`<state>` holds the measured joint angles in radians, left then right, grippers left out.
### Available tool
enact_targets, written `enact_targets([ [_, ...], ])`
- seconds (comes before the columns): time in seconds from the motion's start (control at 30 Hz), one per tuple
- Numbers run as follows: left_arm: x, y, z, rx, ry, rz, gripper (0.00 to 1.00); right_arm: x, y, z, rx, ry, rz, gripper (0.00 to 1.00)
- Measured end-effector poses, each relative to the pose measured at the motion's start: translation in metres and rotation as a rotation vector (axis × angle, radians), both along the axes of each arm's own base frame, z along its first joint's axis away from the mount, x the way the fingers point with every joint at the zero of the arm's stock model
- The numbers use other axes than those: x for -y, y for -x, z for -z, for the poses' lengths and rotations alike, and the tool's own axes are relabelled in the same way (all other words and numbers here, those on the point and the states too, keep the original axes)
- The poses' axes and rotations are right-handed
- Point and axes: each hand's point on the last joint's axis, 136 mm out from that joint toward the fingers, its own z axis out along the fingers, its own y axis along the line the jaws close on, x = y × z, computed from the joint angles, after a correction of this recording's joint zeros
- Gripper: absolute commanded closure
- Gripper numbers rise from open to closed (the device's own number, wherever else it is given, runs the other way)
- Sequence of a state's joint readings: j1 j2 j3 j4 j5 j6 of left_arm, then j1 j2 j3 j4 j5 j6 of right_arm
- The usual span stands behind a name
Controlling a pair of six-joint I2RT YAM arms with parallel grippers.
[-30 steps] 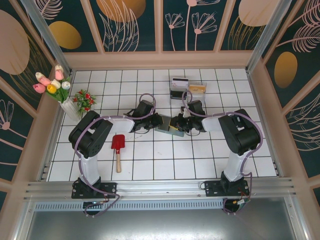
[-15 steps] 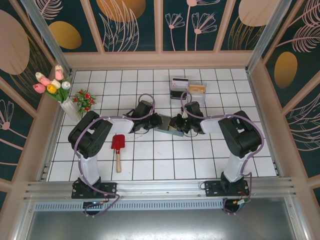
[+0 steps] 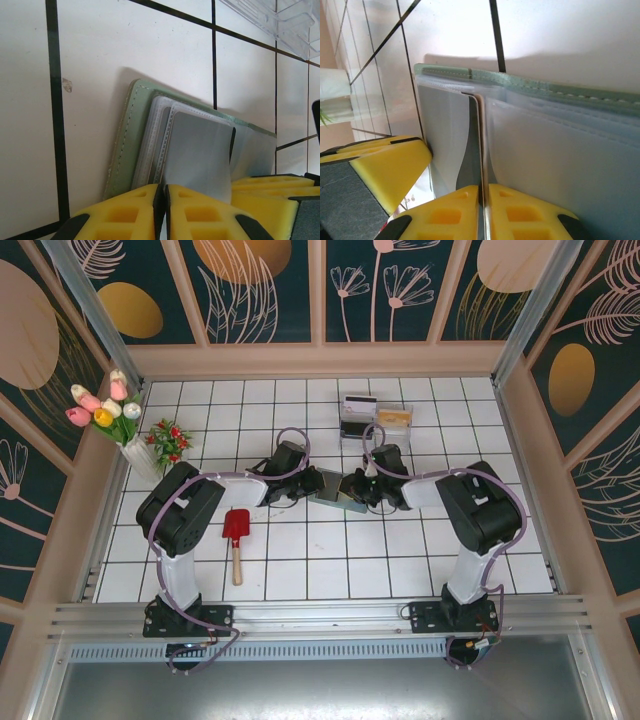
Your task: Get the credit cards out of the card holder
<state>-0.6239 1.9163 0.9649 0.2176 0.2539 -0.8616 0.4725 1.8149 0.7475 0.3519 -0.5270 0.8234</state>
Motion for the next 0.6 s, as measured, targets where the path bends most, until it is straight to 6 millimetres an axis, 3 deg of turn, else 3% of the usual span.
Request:
enact_targets([
  [0.6, -0.0001, 0.0005, 0.0001, -0.004, 0.004, 0.003, 0.83, -0.0008, 0.0012, -0.0048, 0.043, -0.109, -0.025, 0.82],
])
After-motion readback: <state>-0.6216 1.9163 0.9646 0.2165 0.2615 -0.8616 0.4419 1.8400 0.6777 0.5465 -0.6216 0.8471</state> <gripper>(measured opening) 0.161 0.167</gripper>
